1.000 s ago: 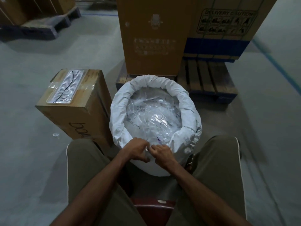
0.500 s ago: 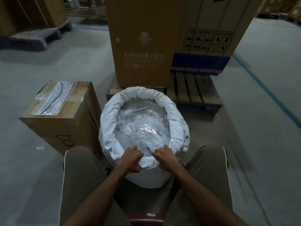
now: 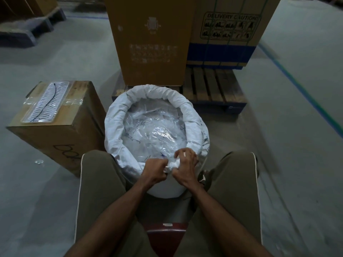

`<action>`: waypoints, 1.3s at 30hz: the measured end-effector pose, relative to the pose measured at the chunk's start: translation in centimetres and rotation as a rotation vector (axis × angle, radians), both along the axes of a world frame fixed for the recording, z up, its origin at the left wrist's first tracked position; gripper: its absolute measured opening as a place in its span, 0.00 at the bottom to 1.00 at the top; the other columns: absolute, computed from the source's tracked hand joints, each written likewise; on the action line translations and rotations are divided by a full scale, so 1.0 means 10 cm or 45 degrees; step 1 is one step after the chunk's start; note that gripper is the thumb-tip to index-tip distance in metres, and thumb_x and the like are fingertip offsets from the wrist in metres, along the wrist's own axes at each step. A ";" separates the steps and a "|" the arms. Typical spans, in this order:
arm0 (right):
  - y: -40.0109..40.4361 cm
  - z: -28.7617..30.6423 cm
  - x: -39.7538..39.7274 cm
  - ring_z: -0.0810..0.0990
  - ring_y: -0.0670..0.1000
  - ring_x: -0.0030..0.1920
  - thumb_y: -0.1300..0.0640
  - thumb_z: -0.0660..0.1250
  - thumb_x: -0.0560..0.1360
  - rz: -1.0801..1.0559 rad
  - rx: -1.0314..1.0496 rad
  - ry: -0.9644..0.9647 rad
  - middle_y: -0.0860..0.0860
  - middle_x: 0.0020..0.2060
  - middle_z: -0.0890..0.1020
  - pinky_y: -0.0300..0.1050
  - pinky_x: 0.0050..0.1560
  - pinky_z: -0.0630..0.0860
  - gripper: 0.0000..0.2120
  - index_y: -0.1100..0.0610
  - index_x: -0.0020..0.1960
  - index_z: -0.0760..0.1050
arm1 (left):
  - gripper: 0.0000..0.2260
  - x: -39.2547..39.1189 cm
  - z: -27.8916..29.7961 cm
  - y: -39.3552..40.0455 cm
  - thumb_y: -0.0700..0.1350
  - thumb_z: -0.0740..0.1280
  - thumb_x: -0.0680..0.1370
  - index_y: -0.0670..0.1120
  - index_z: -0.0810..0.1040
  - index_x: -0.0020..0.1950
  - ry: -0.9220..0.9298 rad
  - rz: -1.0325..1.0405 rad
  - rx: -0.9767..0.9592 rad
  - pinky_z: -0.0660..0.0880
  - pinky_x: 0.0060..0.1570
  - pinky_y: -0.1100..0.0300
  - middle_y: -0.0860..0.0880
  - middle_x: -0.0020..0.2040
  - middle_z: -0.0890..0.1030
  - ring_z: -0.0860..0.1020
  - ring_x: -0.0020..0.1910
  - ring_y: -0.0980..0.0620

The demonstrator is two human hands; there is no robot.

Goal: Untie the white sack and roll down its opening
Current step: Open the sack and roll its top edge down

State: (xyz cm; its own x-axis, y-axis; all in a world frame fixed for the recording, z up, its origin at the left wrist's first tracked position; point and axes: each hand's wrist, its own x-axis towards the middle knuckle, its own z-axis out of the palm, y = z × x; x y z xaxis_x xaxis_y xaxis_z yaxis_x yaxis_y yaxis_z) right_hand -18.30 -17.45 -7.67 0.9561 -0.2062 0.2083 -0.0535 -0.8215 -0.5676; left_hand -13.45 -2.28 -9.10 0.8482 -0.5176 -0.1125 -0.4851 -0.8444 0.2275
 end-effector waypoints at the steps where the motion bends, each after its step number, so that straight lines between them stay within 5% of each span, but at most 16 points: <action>1: 0.04 0.03 -0.02 0.68 0.50 0.61 0.54 0.66 0.60 -0.219 0.150 -0.041 0.50 0.55 0.71 0.50 0.62 0.62 0.20 0.50 0.52 0.72 | 0.10 -0.03 -0.03 -0.02 0.47 0.72 0.63 0.49 0.75 0.40 -0.026 -0.022 0.024 0.69 0.36 0.56 0.47 0.36 0.82 0.82 0.37 0.43; 3: 0.06 0.12 -0.04 0.68 0.57 0.67 0.58 0.69 0.71 -0.674 0.485 0.012 0.57 0.65 0.68 0.54 0.67 0.64 0.22 0.55 0.63 0.70 | 0.12 -0.09 -0.08 -0.03 0.44 0.74 0.60 0.49 0.74 0.38 -0.081 -0.063 0.075 0.70 0.35 0.55 0.48 0.33 0.81 0.81 0.34 0.43; 6: -0.04 0.04 0.00 0.68 0.61 0.71 0.44 0.70 0.77 -1.003 1.062 0.393 0.59 0.71 0.67 0.53 0.69 0.65 0.32 0.60 0.72 0.64 | 0.14 -0.11 -0.12 -0.03 0.44 0.74 0.60 0.49 0.74 0.41 -0.079 -0.124 0.143 0.67 0.36 0.55 0.49 0.34 0.81 0.81 0.34 0.43; 8: -0.08 -0.06 0.02 0.76 0.60 0.67 0.43 0.68 0.79 -0.985 1.331 0.458 0.57 0.68 0.75 0.50 0.64 0.72 0.31 0.60 0.74 0.68 | 0.14 -0.06 -0.09 -0.03 0.47 0.72 0.66 0.49 0.73 0.48 -0.027 -0.183 0.135 0.68 0.39 0.53 0.48 0.41 0.83 0.82 0.41 0.42; 13: -0.14 -0.20 0.14 0.81 0.56 0.49 0.57 0.64 0.83 -1.034 1.439 0.335 0.57 0.53 0.84 0.45 0.48 0.78 0.11 0.62 0.61 0.79 | 0.31 -0.10 0.03 0.00 0.62 0.71 0.69 0.48 0.65 0.62 0.270 0.004 -0.216 0.71 0.45 0.54 0.48 0.46 0.78 0.79 0.45 0.43; 16: -0.17 -0.17 0.18 0.80 0.55 0.45 0.57 0.61 0.84 -1.017 1.576 0.314 0.55 0.45 0.83 0.41 0.35 0.75 0.11 0.61 0.53 0.80 | 0.40 -0.16 -0.01 -0.06 0.71 0.65 0.69 0.49 0.63 0.73 0.184 0.087 -0.267 0.72 0.59 0.46 0.45 0.65 0.69 0.73 0.59 0.43; 19: -0.22 -0.07 0.19 0.82 0.55 0.41 0.52 0.57 0.85 -0.956 1.905 0.396 0.54 0.41 0.83 0.45 0.38 0.79 0.15 0.58 0.50 0.79 | 0.41 -0.13 0.07 -0.30 0.71 0.60 0.70 0.49 0.65 0.77 0.196 0.105 -0.284 0.69 0.65 0.47 0.45 0.71 0.70 0.70 0.67 0.43; 21: -0.31 -0.10 0.21 0.83 0.57 0.42 0.52 0.53 0.84 -0.929 2.072 0.402 0.57 0.43 0.85 0.51 0.43 0.81 0.19 0.59 0.50 0.81 | 0.37 -0.03 0.15 -0.47 0.67 0.66 0.70 0.50 0.70 0.75 0.330 0.108 -0.283 0.71 0.64 0.50 0.46 0.69 0.75 0.74 0.66 0.44; 24: -0.38 -0.18 0.22 0.84 0.60 0.42 0.56 0.54 0.81 -0.905 2.089 0.390 0.59 0.44 0.85 0.54 0.45 0.81 0.18 0.60 0.50 0.83 | 0.27 0.12 0.20 -0.57 0.62 0.72 0.64 0.52 0.80 0.60 0.469 0.083 -0.366 0.79 0.52 0.50 0.51 0.54 0.84 0.81 0.52 0.49; 26: -0.41 -0.19 0.23 0.85 0.60 0.41 0.56 0.61 0.78 -0.855 2.022 0.362 0.58 0.43 0.86 0.53 0.43 0.81 0.16 0.64 0.56 0.82 | 0.18 0.16 0.19 -0.60 0.58 0.71 0.64 0.51 0.78 0.49 0.395 0.065 -0.373 0.79 0.42 0.50 0.53 0.42 0.83 0.81 0.44 0.49; 28: -0.44 -0.18 0.25 0.84 0.58 0.48 0.47 0.67 0.76 -0.900 1.790 0.291 0.55 0.49 0.84 0.55 0.51 0.81 0.24 0.64 0.64 0.77 | 0.13 0.12 0.19 -0.67 0.54 0.69 0.67 0.51 0.72 0.45 0.270 0.024 -0.322 0.76 0.39 0.52 0.52 0.40 0.80 0.80 0.42 0.47; 30: -0.48 -0.10 0.31 0.79 0.57 0.59 0.41 0.68 0.77 -0.927 1.458 0.280 0.54 0.60 0.80 0.51 0.63 0.75 0.30 0.59 0.71 0.71 | 0.11 0.05 0.13 -0.73 0.49 0.70 0.69 0.50 0.70 0.46 0.130 -0.046 -0.231 0.73 0.38 0.53 0.49 0.43 0.80 0.79 0.44 0.45; 34: -0.62 -0.16 0.41 0.76 0.60 0.65 0.47 0.64 0.82 -0.867 1.116 0.335 0.60 0.65 0.78 0.47 0.62 0.70 0.22 0.62 0.68 0.72 | 0.16 -0.03 -0.01 -0.77 0.49 0.69 0.68 0.45 0.74 0.53 -0.122 -0.173 -0.021 0.68 0.41 0.53 0.45 0.47 0.78 0.77 0.47 0.42; 39: -0.70 -0.11 0.57 0.78 0.60 0.63 0.55 0.60 0.84 -0.946 1.309 0.374 0.60 0.64 0.79 0.46 0.62 0.72 0.18 0.66 0.67 0.74 | 0.38 0.00 0.03 -0.80 0.67 0.65 0.67 0.46 0.68 0.71 -0.034 -0.024 -0.157 0.67 0.60 0.47 0.44 0.63 0.69 0.67 0.61 0.44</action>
State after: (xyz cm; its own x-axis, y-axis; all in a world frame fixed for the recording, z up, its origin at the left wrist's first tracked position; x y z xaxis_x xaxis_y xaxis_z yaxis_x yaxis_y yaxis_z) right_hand -12.57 -24.43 -8.74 0.5276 -0.6418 -0.5566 -0.5336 0.2595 -0.8050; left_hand -13.44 -10.29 -8.75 0.8401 -0.5419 -0.0244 -0.5079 -0.8015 0.3157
